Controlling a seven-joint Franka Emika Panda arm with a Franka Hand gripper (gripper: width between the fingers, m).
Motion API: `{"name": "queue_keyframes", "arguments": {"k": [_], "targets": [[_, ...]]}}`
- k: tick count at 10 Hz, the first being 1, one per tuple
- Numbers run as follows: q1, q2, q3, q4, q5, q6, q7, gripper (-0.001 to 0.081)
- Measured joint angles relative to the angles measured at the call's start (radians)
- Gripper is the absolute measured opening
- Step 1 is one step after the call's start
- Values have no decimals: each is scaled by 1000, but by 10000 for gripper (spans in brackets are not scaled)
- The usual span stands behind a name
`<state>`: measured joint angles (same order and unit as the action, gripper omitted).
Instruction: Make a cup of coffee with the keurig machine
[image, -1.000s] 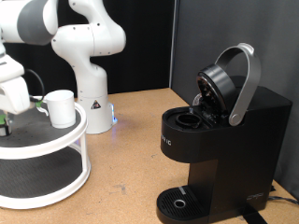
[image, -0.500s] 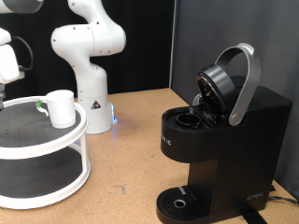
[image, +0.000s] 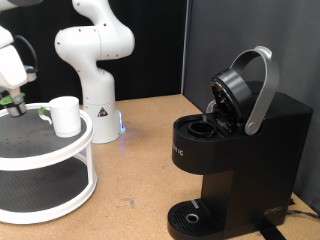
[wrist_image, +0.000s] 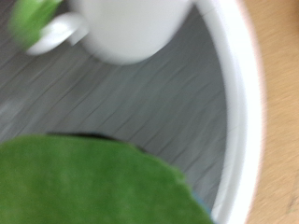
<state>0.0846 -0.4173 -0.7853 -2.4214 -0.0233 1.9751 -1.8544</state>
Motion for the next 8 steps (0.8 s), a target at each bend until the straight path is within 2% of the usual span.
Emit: {"name": "queue_keyframes", "arguments": {"k": [1,3,5,6,7,8], "targets": [[22,4,2,21,87,-42,57,483],[57,5,16,47,234,-44,167,483],[71,8,48,56,279,-15,257,483],[71,8,48,55,277,-18,252,483],[73,9,44,60,296,-64,255,483],[79,18,36,77,354,-141,286,483]]}}
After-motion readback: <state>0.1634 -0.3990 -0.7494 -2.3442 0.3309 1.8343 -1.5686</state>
